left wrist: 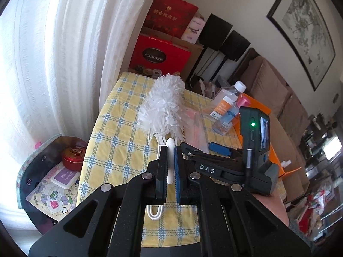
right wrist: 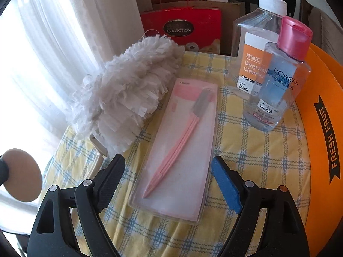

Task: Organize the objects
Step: 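Grasp the white puff with the left gripper while the right gripper approaches the pink toothbrush package, then grasp the pink toothbrush package with the right gripper and lift it, then carry the toothbrush package and the white puff over the box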

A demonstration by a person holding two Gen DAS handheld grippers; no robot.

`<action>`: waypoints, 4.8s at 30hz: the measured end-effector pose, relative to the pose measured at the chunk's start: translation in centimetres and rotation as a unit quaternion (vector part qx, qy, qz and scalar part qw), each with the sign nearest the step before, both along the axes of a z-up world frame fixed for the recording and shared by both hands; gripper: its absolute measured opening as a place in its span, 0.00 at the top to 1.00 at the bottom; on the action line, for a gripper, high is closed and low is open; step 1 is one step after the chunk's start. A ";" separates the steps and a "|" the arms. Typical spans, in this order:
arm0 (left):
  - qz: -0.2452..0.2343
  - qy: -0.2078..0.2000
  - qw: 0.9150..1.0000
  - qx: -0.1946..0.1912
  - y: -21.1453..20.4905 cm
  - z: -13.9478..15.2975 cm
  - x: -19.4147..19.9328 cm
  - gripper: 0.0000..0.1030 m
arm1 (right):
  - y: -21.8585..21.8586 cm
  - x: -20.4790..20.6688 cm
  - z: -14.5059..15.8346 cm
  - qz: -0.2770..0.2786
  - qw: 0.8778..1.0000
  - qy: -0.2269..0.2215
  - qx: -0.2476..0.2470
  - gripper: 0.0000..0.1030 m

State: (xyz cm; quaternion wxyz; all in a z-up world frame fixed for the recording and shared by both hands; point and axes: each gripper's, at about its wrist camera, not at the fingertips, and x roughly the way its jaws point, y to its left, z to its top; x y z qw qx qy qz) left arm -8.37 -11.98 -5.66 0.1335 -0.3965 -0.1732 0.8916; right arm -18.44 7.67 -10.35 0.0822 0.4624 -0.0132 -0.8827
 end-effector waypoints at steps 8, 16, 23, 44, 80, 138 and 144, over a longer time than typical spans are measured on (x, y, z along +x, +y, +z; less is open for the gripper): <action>-0.004 -0.002 1.000 0.006 0.1 -0.4 0.1 0.95 | -0.4 0.1 -0.2 -0.002 0.999 0.012 0.048 0.32; -0.011 -0.001 1.000 0.008 0.6 -0.2 0.2 0.95 | 1.6 1.3 1.1 0.006 1.000 0.018 0.003 0.79; -0.017 -0.001 1.000 0.007 1.1 -0.2 0.3 0.95 | 3.5 1.4 1.1 0.000 1.000 -0.003 -0.023 0.26; -0.030 -0.011 0.999 0.003 2.5 -0.6 -0.1 0.95 | 3.3 1.5 1.2 0.031 0.999 0.002 0.017 0.78; -0.053 -0.014 0.999 -0.001 5.1 -0.3 -0.2 0.95 | 6.6 -1.9 1.0 0.015 0.999 -0.035 0.027 0.79; -0.191 0.024 0.981 0.012 24.1 6.9 -3.8 0.95 | 24.4 6.5 9.2 -0.151 0.975 0.065 -0.152 0.75; -0.203 0.021 0.979 0.004 25.8 6.8 -4.0 0.95 | 26.2 8.6 10.4 -0.147 0.975 0.075 -0.149 0.60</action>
